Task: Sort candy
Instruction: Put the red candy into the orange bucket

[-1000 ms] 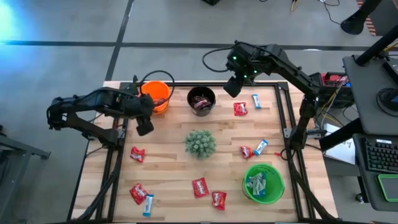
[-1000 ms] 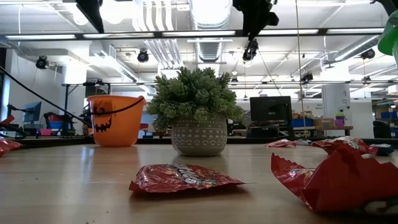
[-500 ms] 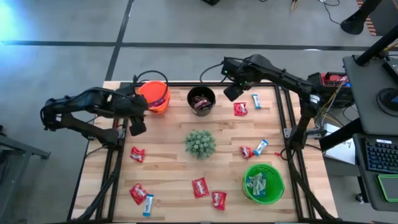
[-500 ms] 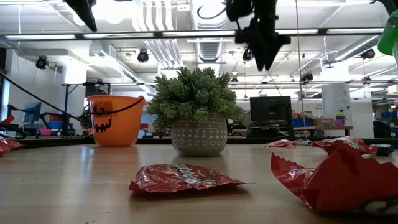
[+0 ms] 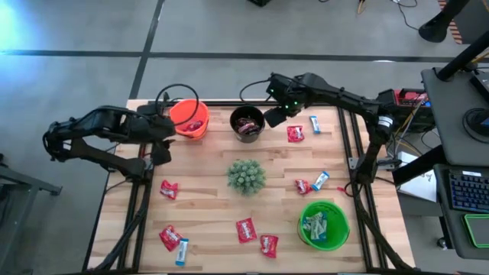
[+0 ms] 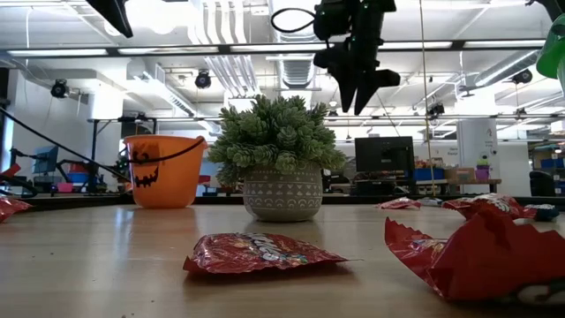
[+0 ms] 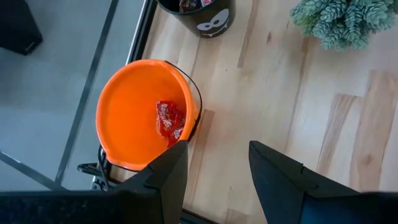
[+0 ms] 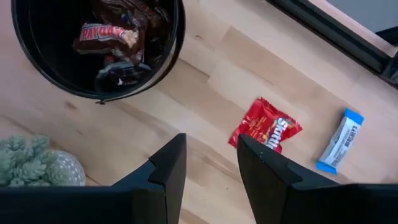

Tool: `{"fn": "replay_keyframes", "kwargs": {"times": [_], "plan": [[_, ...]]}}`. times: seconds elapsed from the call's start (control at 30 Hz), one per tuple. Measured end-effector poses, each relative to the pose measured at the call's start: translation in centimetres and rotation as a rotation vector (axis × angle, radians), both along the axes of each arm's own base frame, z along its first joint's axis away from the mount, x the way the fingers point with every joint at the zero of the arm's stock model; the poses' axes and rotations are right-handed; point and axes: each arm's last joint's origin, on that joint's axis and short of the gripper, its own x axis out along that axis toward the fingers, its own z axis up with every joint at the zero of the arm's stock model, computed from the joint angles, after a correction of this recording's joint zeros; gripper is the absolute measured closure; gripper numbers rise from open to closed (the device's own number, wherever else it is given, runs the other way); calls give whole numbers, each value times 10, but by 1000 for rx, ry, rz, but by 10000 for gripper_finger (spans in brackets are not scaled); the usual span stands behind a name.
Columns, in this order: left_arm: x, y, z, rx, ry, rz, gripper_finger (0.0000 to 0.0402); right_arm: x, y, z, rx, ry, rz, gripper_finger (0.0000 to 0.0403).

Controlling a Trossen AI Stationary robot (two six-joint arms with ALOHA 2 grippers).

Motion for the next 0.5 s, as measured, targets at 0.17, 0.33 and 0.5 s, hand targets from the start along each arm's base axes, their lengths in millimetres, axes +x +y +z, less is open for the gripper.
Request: {"fn": "replay_keyframes", "kwargs": {"times": [0.17,0.33,0.5], "plan": [[-4,0,2,5,-10,-10,248,-1,-2,-2,-4,7,-22,272],[-9,0,3,12,-18,-24,248,-4,-3,-13,1,48,-90,264],[-12,0,5,16,-27,-31,248,-8,-2,-31,87,74,-181,234]]}}
